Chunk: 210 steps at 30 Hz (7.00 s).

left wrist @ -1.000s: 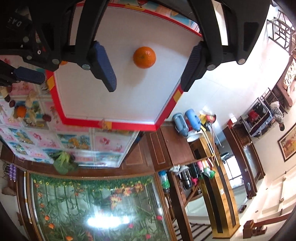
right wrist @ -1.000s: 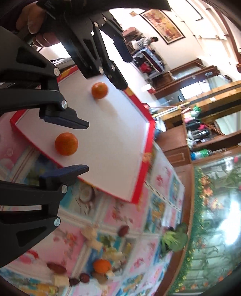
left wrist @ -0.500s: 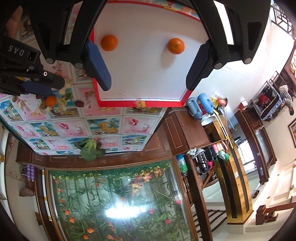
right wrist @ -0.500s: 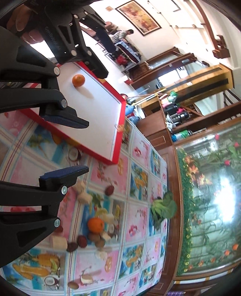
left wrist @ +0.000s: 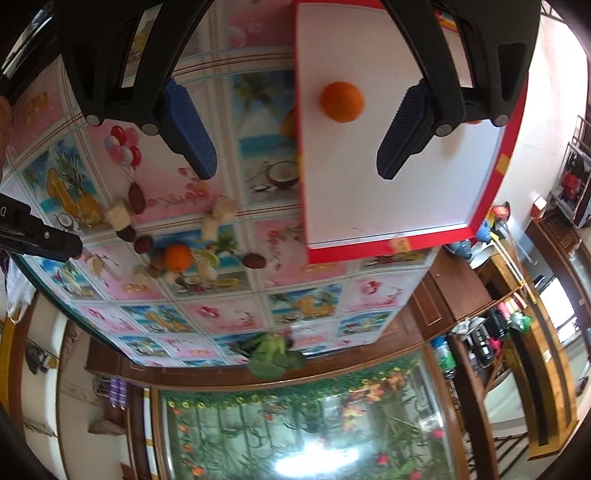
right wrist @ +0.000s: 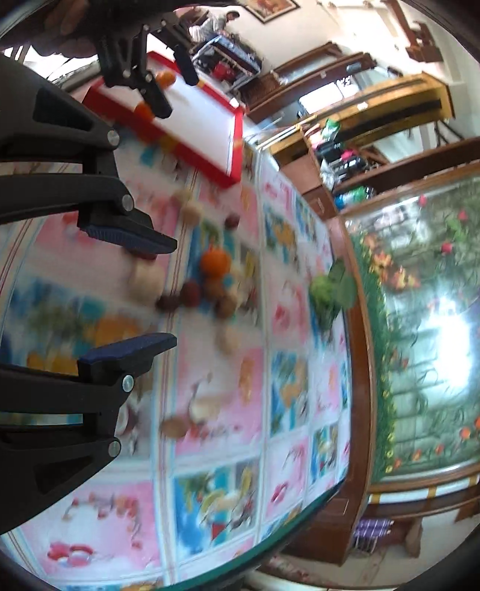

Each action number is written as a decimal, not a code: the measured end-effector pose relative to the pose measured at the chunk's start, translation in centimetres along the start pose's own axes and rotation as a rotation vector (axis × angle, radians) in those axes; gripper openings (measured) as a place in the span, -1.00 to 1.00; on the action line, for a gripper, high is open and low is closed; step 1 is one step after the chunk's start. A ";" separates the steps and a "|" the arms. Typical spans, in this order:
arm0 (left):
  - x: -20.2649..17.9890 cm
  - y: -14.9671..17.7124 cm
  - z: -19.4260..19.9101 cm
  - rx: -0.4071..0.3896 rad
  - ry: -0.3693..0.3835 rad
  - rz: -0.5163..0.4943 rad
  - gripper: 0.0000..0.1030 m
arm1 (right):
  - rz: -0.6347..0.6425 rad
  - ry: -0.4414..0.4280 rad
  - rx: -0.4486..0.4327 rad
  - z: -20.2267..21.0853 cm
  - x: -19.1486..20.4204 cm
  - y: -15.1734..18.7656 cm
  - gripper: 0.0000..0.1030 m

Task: Organize fruits
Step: 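Move both open tools back to the fruit on the tablecloth, then grasp a dark red date with the left tool while the right grasps a brown kiwi, then carry the date and kiwi over the white tray and open both tools, then move both open tools back to the fruit on the tablecloth, then grasp a cream cube with the left tool while the right grasps another cream piece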

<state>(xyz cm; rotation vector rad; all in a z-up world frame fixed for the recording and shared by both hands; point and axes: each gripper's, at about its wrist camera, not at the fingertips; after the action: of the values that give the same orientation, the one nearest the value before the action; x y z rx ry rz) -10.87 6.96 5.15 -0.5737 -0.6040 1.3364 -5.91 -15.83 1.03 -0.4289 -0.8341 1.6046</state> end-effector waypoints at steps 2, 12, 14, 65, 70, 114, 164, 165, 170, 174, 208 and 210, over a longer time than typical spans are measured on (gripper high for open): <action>-0.9 -0.5 -1.0 0.020 0.019 -0.016 0.72 | -0.005 -0.007 0.010 -0.3 -0.4 0.0 -0.14; 0.1 -2.4 -1.8 0.034 0.017 -0.033 0.72 | 0.036 0.060 -0.029 0.5 -3.1 -0.4 -0.14; -0.3 -2.6 -2.0 0.040 0.043 -0.035 0.72 | -0.004 0.096 -0.035 1.1 -5.3 0.0 -0.13; -8.2 -2.1 -8.3 0.204 0.406 -0.060 -0.67 | -0.023 0.261 0.096 -5.0 -6.9 -1.1 -0.61; -7.0 -1.5 -6.3 0.174 0.393 -0.030 -0.67 | -0.052 0.284 0.057 -4.4 -7.5 -1.2 -0.61; 15.0 6.2 1.7 0.005 -0.170 0.259 -0.65 | 0.279 -0.225 0.261 -10.2 27.9 -0.3 -0.62; 0.6 3.2 10.3 -0.159 -0.063 0.036 0.96 | -0.153 0.003 -0.030 6.4 -0.5 -0.3 0.09; 0.5 3.3 9.3 -0.134 -0.051 0.034 0.96 | -0.149 -0.001 -0.006 5.2 -0.2 -0.2 0.09; 0.7 3.1 6.2 -0.069 -0.020 0.027 0.96 | -0.120 -0.005 0.107 -0.3 1.8 0.1 0.09; 0.4 1.8 4.4 -0.056 0.016 0.003 0.96 | -0.113 0.008 0.143 -2.3 2.6 -0.2 0.08; -1.6 -3.7 -9.8 0.232 0.197 -0.098 0.50 | -0.099 -0.111 0.201 -5.2 -1.6 0.5 -0.37; -1.3 -3.7 -10.2 0.237 0.202 -0.091 0.45 | -0.086 -0.110 0.199 -5.2 -1.4 0.5 -0.37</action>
<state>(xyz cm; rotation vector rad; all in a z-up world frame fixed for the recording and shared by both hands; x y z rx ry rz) -1.31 4.77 0.25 -0.4748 -0.2982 1.2255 -2.43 -15.73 -3.03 -0.1630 -0.7559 1.6229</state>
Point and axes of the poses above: each gripper's, at about its wrist camera, not at the fingertips, and z roughly against the way its jaws point, x to its left, y to its underside, and after that the axes turned 9 degrees about y, right-handed
